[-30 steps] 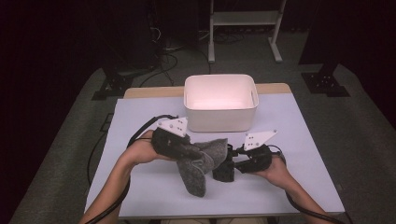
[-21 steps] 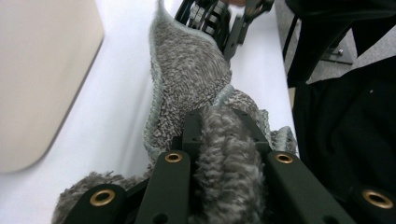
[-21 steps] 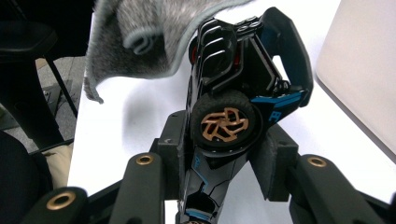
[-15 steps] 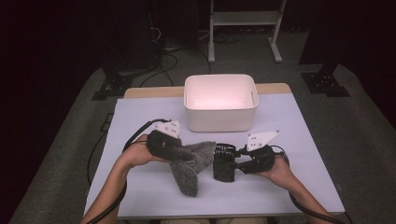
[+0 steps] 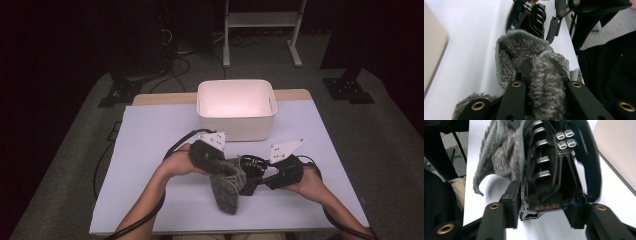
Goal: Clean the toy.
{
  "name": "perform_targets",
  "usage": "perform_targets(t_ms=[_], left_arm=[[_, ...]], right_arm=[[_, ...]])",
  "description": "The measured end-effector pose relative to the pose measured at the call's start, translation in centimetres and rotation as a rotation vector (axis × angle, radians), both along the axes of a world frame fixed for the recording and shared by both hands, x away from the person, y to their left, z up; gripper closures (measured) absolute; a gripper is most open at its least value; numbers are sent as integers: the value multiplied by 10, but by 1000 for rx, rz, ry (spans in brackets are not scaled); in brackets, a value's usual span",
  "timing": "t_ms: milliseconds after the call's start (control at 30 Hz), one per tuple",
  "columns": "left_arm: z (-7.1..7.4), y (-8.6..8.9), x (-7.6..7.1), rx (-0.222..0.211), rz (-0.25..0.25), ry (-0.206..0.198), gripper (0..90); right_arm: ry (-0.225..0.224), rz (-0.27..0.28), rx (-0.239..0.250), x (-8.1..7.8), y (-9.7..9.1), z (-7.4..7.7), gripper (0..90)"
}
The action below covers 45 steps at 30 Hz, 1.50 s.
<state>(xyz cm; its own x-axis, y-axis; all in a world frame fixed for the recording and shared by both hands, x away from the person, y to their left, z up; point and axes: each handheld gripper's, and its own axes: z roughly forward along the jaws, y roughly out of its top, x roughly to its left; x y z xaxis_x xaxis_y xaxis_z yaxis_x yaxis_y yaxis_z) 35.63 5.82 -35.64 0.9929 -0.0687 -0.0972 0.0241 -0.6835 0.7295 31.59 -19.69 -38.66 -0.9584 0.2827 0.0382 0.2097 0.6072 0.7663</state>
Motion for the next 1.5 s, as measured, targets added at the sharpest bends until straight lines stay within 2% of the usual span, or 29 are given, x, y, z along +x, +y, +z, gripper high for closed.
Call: perform_targets(t_ms=[133, 200, 300, 400, 467, 633, 767, 900, 1100, 1233, 1333, 1400, 1500], left_arm=[[-6, -9, 0, 19, -23, 10, 767], [-7, -11, 0, 20, -23, 11, 766], [-9, -8, 1, 18, -26, 19, 764], [-7, -2, -1, 18, -16, 18, 764], [-5, 3, -2, 20, -12, 13, 764], [-2, 16, -3, 23, 7, 6, 764], [1, 30, -3, 16, 26, 7, 764], [8, 51, -4, 31, 58, -5, 764], [24, 92, -6, 55, 146, -23, 761], [18, 102, -4, 63, 171, -14, 761], [7, 98, -1, 43, 166, 9, 758], [3, 93, 0, 41, 156, 17, 759], [0, 85, 2, 38, 142, 22, 759]], right_arm=[[0, 0, -5, 2, -1, 4, 475], [1, 0, -17, 4, -1, 5, 518], [17, 16, -24, 3, -1, 6, 543], [19, 37, -5, 2, 1, 7, 557], [11, 48, -9, 1, 6, 9, 561], [-39, 70, -55, 1, 23, 16, 562], [-54, 70, -65, 4, 33, 19, 562], [-51, 91, -43, 10, 51, 19, 562], [-48, 141, 24, 23, 92, 19, 562], [-37, 169, 27, 31, 111, 12, 561], [-18, 165, 32, 33, 107, 6, 561], [-3, 153, 40, 32, 98, 4, 560], [5, 147, 26, 30, 84, 2, 560]])
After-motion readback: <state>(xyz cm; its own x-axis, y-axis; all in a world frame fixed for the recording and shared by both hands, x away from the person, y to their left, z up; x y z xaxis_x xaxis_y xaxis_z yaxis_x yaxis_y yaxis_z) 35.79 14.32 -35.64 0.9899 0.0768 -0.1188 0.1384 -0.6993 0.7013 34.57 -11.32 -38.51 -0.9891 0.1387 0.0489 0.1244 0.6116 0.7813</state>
